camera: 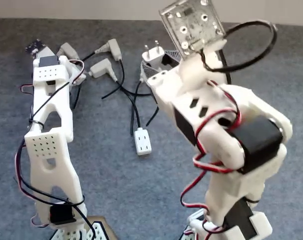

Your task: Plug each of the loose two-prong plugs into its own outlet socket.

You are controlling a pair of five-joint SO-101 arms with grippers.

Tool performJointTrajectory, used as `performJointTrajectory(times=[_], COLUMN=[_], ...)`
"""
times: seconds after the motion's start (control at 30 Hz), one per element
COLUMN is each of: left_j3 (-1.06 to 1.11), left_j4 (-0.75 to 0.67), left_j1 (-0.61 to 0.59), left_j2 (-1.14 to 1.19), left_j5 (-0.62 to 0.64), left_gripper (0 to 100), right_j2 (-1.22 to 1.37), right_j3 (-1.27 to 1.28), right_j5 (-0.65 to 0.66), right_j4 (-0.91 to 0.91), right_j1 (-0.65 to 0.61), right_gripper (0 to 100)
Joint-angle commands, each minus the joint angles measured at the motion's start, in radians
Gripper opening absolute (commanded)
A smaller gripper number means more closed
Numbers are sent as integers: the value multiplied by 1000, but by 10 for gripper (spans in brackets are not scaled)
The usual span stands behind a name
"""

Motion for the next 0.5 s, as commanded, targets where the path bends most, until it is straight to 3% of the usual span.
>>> performJointTrajectory(times=[0.0,0.17,0.3,0.47], left_j3=[-36,-36,-36,-36], left_j4=[-12,-11,-11,-11], left_j1=[27,25,24,27], left_j2=[-10,-10,-10,-10], left_j5=[-2,-2,-2,-2], left_gripper=[306,306,306,306], right_j2=[-68,-193,-335,-495], right_j3=[-28,21,266,737], right_j5=[-48,-95,-103,-75], right_j4=[30,39,35,-263], right_j1=[-8,-8,-8,82], right_gripper=[6,6,6,6])
